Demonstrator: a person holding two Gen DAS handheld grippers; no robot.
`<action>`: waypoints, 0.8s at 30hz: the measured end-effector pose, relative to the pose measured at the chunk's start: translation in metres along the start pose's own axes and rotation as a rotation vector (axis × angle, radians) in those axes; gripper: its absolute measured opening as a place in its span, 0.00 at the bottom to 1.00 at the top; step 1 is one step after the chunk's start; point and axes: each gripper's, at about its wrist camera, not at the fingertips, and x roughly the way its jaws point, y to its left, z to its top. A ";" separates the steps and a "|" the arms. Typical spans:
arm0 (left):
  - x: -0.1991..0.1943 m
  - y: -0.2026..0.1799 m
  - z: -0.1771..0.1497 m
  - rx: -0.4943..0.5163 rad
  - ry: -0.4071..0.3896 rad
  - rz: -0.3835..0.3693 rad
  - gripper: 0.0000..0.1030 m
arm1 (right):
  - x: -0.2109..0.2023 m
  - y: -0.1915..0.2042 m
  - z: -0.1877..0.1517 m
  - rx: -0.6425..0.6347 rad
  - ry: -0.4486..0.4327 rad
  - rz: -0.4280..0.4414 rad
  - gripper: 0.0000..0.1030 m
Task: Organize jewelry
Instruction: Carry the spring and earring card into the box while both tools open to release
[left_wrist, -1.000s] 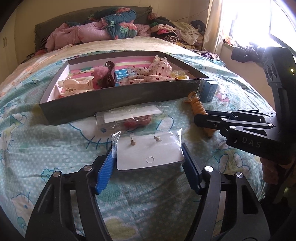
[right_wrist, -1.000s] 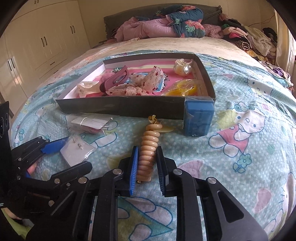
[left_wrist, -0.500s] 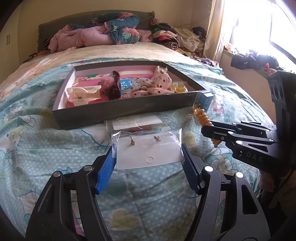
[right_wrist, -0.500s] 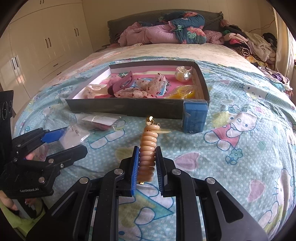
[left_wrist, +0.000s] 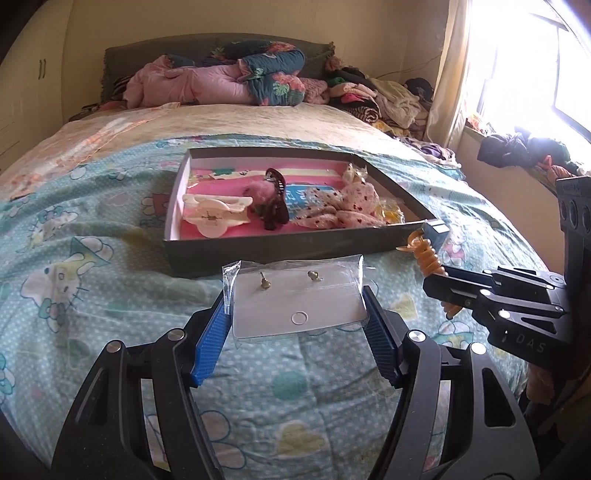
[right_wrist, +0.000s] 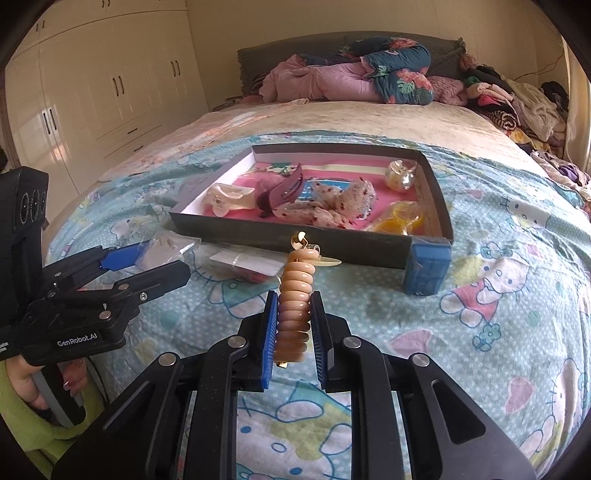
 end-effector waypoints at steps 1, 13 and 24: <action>0.000 0.001 0.001 -0.002 -0.004 0.004 0.57 | 0.000 0.002 0.002 -0.004 -0.001 0.003 0.17; -0.002 0.018 0.010 -0.041 -0.030 0.028 0.57 | 0.009 0.013 0.022 -0.029 -0.019 0.017 0.17; 0.007 0.027 0.022 -0.057 -0.036 0.039 0.57 | 0.019 0.002 0.039 -0.017 -0.031 -0.003 0.17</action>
